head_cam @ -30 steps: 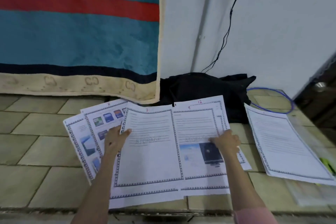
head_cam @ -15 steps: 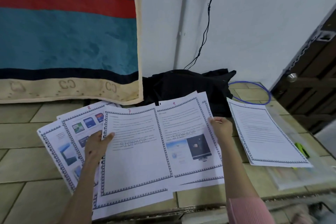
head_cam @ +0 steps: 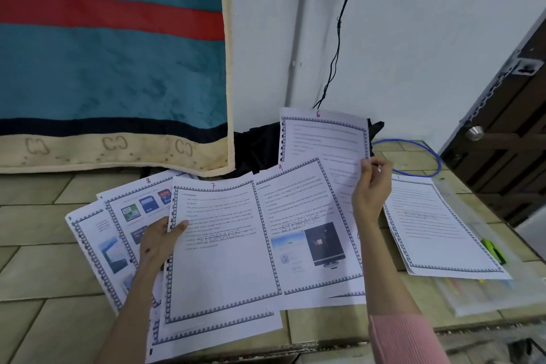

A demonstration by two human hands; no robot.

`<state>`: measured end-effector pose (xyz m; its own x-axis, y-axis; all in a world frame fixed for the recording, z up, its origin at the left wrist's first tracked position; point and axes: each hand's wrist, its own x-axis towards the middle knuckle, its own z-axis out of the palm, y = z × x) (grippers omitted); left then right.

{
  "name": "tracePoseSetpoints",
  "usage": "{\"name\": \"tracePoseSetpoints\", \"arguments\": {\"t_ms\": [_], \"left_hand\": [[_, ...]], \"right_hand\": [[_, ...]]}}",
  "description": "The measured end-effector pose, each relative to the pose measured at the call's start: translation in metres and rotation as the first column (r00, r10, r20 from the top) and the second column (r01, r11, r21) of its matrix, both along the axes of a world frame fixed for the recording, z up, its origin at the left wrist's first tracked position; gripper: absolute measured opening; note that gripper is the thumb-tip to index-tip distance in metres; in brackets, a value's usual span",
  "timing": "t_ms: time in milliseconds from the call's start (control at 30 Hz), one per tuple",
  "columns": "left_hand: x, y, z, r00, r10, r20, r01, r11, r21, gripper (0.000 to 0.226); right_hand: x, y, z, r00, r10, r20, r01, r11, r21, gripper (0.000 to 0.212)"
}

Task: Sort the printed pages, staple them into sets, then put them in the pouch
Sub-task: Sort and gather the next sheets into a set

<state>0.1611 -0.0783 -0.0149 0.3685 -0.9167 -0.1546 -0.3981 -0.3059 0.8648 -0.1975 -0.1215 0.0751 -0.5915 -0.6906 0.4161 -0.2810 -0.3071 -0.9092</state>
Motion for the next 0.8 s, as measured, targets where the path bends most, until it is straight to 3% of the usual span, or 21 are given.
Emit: {"name": "tracePoseSetpoints", "arguments": {"t_ms": [167, 333, 433, 600, 800], "left_hand": [[0.001, 0.001, 0.001, 0.998, 0.002, -0.057, -0.001, 1.0, 0.011, 0.033], [0.002, 0.002, 0.002, 0.997, -0.006, -0.08, 0.007, 1.0, 0.009, 0.032], [0.002, 0.001, 0.005, 0.997, -0.022, -0.069, 0.023, 1.0, 0.011, 0.033], [0.005, -0.003, 0.007, 0.997, -0.013, -0.079, 0.019, 0.997, 0.079, 0.037], [0.004, -0.006, 0.01, 0.983, 0.018, -0.183, 0.0, 0.995, 0.097, 0.034]], "right_hand": [[0.004, -0.005, 0.025, 0.989, -0.144, 0.042, 0.149, 0.973, -0.176, 0.025], [0.004, -0.011, 0.066, 0.973, -0.201, 0.11, 0.229, 0.866, -0.444, 0.022], [0.006, -0.016, 0.089, 0.96, -0.204, 0.191, 0.273, 0.829, -0.488, 0.02], [0.022, -0.02, 0.093, 0.973, -0.158, 0.171, 0.206, 0.927, -0.314, 0.019], [0.059, -0.011, 0.046, 0.999, -0.022, -0.049, 0.022, 1.0, 0.014, 0.002]]}}
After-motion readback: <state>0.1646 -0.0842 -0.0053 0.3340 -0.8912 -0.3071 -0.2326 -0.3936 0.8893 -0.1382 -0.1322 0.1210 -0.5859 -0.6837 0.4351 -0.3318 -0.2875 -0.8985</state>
